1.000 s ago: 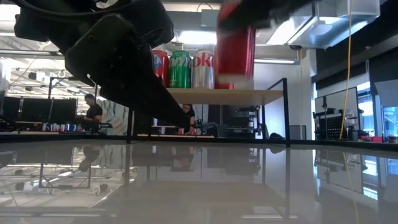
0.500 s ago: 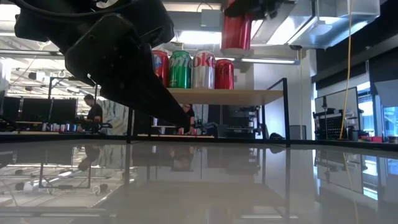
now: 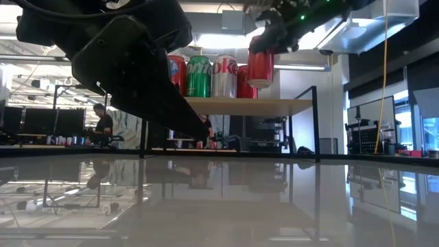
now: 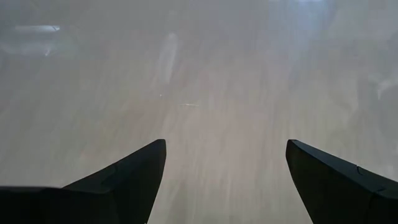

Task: Place canned beverage on shelf
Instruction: Put the red black soda can aligned with the other red black soda can on the shelf

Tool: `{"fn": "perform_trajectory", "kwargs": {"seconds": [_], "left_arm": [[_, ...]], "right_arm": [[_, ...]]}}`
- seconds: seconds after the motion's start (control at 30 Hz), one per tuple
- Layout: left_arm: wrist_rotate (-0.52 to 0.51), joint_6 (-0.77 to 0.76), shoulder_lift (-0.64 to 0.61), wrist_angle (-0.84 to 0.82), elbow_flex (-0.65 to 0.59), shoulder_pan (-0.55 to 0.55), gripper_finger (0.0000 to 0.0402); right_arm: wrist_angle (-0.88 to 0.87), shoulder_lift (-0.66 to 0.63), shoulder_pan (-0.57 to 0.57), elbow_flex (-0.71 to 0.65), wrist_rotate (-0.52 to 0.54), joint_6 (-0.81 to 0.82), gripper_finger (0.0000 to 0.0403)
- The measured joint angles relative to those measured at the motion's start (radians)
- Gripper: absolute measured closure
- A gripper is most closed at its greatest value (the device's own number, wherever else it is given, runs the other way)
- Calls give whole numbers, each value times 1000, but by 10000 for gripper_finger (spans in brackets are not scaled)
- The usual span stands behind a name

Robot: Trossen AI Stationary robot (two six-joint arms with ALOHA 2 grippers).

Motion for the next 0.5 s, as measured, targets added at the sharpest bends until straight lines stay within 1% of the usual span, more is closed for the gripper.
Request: {"fn": "perform_trajectory", "kwargs": {"seconds": [0.1, 0.5], "left_arm": [[0, 0, 0, 1, 0, 0, 80], [-1, 1, 0, 0, 0, 0, 80]], "right_arm": [[17, 29, -26, 0, -21, 1, 98], [77, 131, -34, 0, -4, 22, 97]]}}
